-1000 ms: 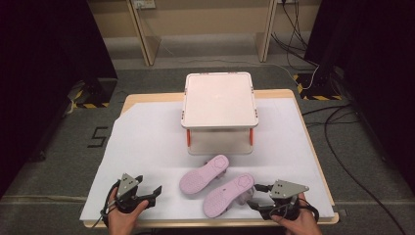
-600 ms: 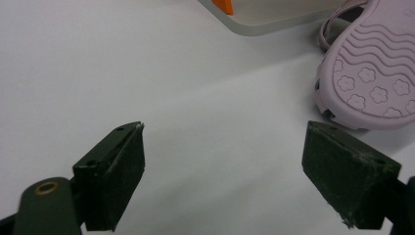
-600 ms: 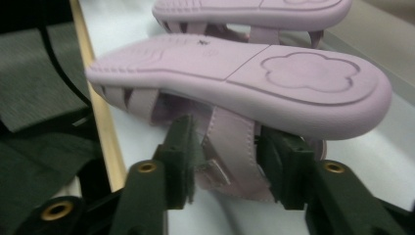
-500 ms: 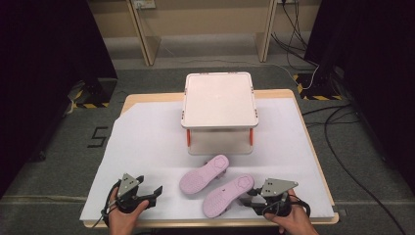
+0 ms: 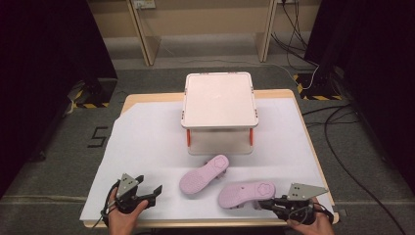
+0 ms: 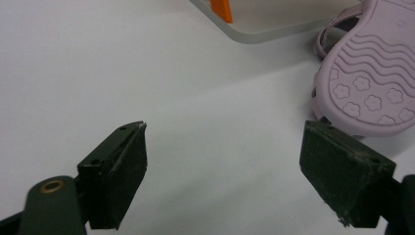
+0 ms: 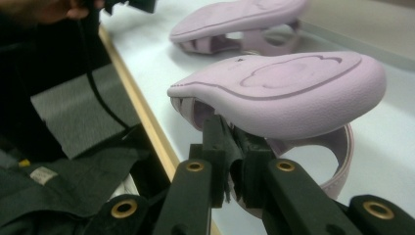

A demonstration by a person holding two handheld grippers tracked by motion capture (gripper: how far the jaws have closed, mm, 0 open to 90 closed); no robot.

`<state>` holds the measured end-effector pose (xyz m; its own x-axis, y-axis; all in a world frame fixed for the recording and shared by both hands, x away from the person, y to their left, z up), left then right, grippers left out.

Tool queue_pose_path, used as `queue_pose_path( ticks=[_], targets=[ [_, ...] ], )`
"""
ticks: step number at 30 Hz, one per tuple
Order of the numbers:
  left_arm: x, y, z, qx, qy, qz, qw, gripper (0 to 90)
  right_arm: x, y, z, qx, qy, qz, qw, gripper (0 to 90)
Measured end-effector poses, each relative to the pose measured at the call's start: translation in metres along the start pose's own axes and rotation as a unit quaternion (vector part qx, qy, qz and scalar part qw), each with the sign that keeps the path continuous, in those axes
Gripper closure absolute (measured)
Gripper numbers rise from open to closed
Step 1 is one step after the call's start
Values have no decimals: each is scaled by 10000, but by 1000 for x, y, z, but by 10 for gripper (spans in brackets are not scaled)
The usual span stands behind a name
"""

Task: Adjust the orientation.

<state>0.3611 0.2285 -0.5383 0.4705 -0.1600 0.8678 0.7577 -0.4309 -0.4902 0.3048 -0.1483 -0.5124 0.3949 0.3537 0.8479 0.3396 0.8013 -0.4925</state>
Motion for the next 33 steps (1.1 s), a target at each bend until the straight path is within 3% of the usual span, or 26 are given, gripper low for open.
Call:
queue_pose_path(
  ticks=[4, 10, 15, 18, 23, 28, 30, 33],
  targets=[
    [1, 0, -1, -4, 20, -9, 10000, 183, -7, -5, -10, -35, 594, -129, 9981, 846],
    [1, 1, -2, -20, 14, -11, 10000, 182, -7, -1, -20, -70, 1160, -311, 9927, 823],
    [0, 1, -1, -12, 4, 8, 10000, 183, -1, 3, -29, -119, 1267, -363, 9912, 761],
    [0, 1, -1, -22, 21, 21, 10000, 182, -1, 7, -36, -233, 1170, -336, 9923, 713],
    [0, 2, -2, -34, 11, 14, 10000, 182, -1, 8, -36, -213, 1094, -298, 9933, 688],
    [0, 1, -2, -51, 17, 10, 10000, 182, 2, 4, -28, -117, 992, -367, 9943, 839],
    [0, 1, -2, -52, -2, -1, 10000, 182, 3, 1, -17, 73, 1091, -426, 9931, 858],
    [1, 0, -2, -38, -10, -45, 10000, 182, 1, -10, -11, -91, 1139, -434, 9925, 859]
  ],
)
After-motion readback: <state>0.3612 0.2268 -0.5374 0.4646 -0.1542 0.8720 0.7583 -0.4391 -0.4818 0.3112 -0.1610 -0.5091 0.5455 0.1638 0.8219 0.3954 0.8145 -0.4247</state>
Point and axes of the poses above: each handheld gripper's, and its own axes: y roughly forward along the jaws, x roughly out of its top, z roughly to its left, the point moved 10 cm from there along y, roughly forward along the jaws, and after that the axes turned 1 degree about -z, right-handed, at the moved point
